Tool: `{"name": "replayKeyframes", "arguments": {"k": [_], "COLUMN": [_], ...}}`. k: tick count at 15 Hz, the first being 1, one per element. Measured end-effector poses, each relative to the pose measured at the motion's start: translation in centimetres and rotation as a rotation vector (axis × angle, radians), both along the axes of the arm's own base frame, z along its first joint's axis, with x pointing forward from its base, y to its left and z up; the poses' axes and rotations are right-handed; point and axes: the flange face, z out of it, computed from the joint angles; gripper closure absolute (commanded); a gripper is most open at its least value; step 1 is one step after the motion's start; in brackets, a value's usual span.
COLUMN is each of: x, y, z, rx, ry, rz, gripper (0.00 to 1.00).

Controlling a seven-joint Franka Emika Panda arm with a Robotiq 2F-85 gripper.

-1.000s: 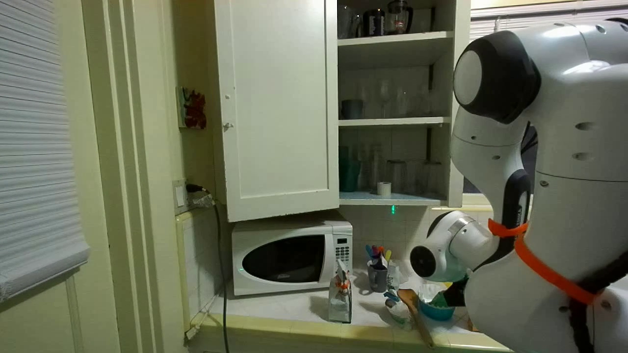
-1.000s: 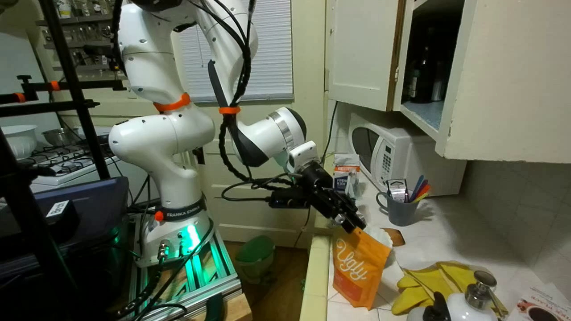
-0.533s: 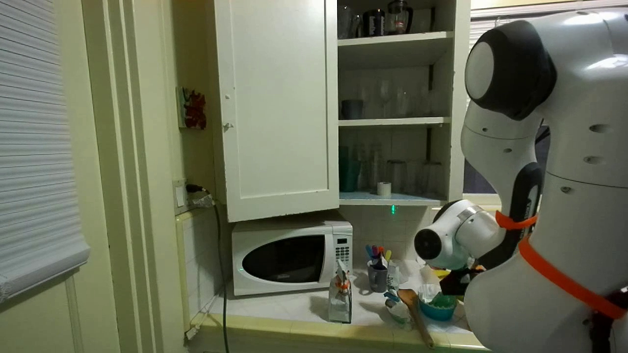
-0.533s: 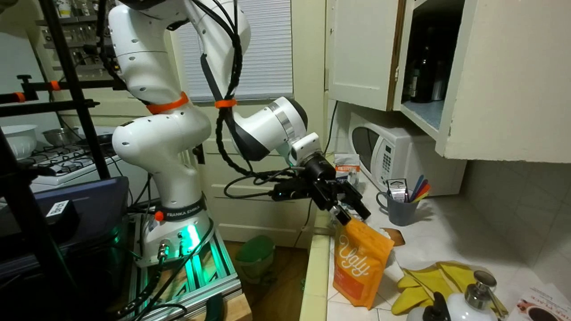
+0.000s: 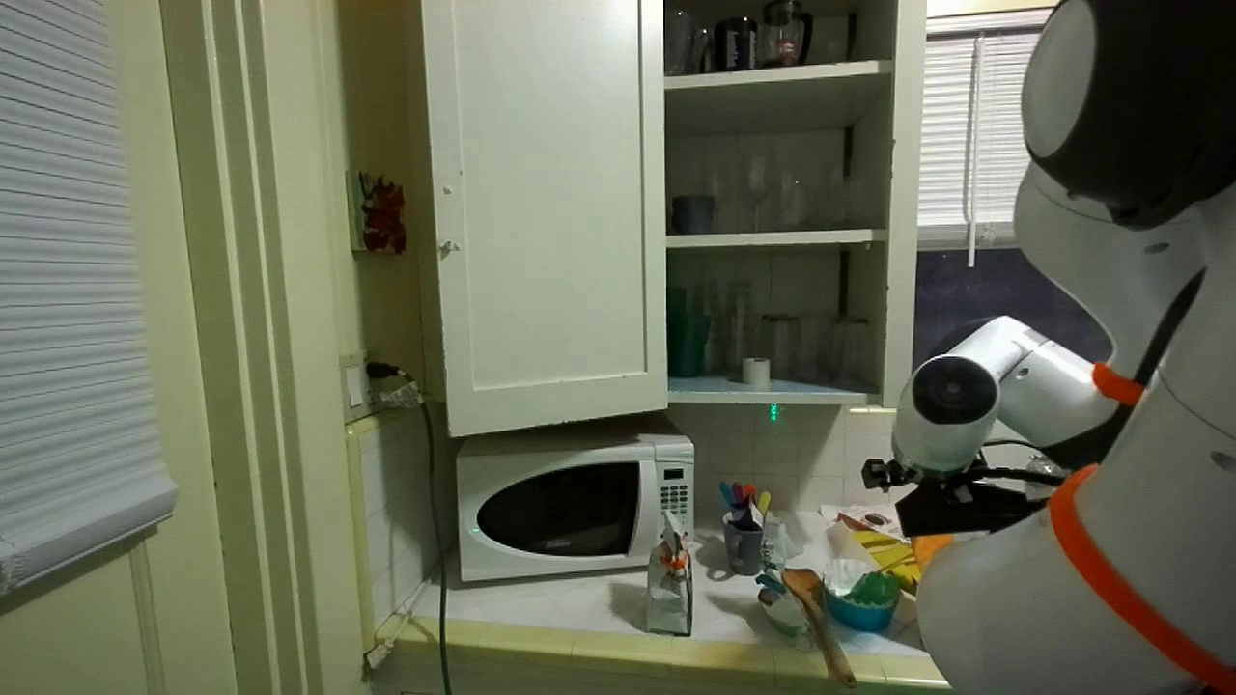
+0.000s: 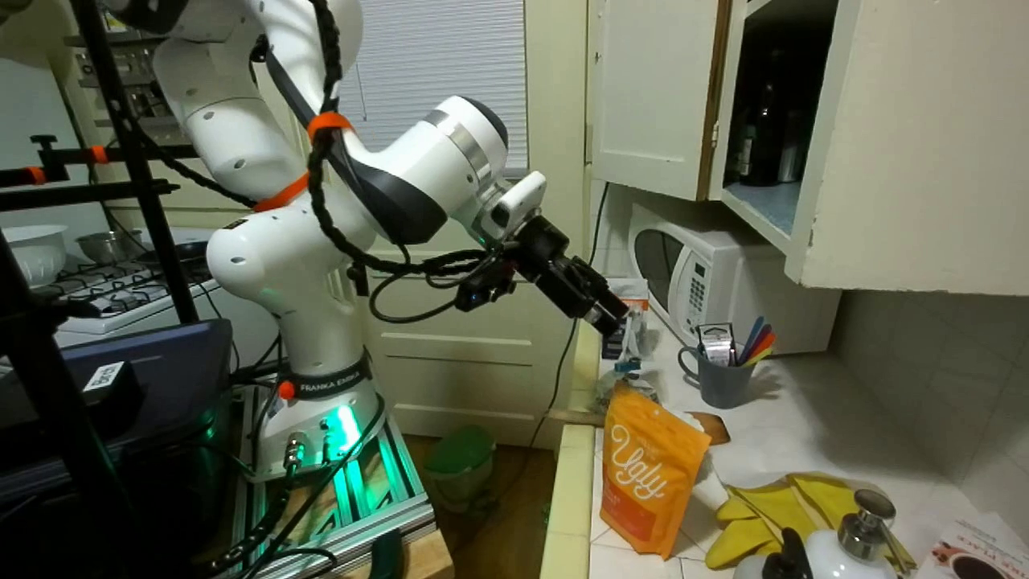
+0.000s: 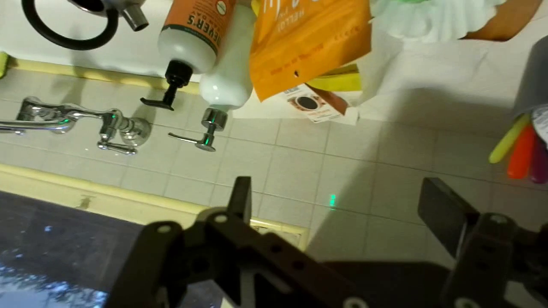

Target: Put the orange packet on the counter.

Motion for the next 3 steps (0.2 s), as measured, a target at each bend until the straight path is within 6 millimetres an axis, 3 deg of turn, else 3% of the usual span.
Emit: {"name": "replayKeyframes", "arguments": {"k": [3], "x": [-4.5], "y": [0.3], "z": [2.7], "rx": [0.066], "ry": [0.048], "rz": [0.162], "gripper": [0.00]}}
